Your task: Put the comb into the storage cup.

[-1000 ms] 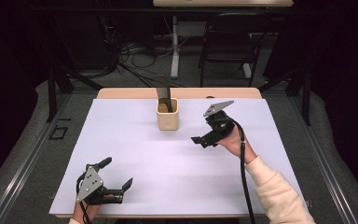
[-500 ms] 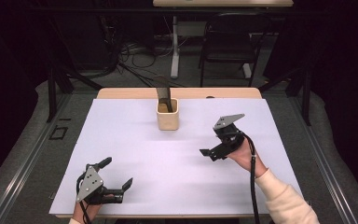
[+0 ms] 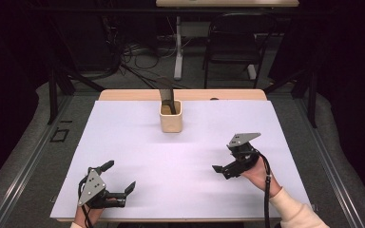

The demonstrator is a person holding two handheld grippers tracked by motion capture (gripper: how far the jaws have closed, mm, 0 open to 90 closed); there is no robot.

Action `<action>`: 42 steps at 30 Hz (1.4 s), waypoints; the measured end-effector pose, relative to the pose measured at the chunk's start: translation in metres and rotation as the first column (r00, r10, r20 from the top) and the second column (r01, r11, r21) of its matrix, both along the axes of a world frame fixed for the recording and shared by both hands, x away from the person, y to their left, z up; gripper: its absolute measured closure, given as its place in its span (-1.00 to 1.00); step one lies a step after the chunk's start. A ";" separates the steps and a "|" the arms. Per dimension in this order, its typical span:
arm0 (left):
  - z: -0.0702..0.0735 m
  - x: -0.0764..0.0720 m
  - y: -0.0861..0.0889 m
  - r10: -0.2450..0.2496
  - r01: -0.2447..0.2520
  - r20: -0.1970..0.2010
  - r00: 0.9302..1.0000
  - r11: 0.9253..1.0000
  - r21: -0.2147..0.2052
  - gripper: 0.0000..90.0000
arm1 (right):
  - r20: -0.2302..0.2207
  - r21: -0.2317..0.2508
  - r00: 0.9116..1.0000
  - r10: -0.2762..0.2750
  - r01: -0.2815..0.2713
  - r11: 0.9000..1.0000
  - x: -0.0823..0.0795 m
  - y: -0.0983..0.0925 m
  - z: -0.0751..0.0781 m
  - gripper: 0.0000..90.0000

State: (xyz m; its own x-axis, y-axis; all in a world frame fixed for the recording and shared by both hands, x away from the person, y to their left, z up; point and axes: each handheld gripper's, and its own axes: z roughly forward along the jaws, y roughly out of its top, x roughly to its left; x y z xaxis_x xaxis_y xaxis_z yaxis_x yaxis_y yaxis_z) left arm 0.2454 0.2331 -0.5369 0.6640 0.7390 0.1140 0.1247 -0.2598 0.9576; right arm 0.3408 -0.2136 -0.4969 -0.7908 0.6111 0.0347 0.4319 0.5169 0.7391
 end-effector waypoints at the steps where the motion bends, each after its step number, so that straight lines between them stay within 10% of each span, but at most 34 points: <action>1: 0.000 0.000 0.000 0.002 -0.002 -0.002 1.000 1.000 -0.002 -1.00 | -0.001 0.000 1.000 -0.003 0.003 1.000 -0.002 -0.002 -0.002 -1.00; 42: -0.002 0.000 -0.002 -0.009 0.010 -0.010 1.000 1.000 0.018 -1.00 | 0.110 0.048 0.990 -0.085 0.080 0.996 -0.075 -0.043 -0.032 -1.00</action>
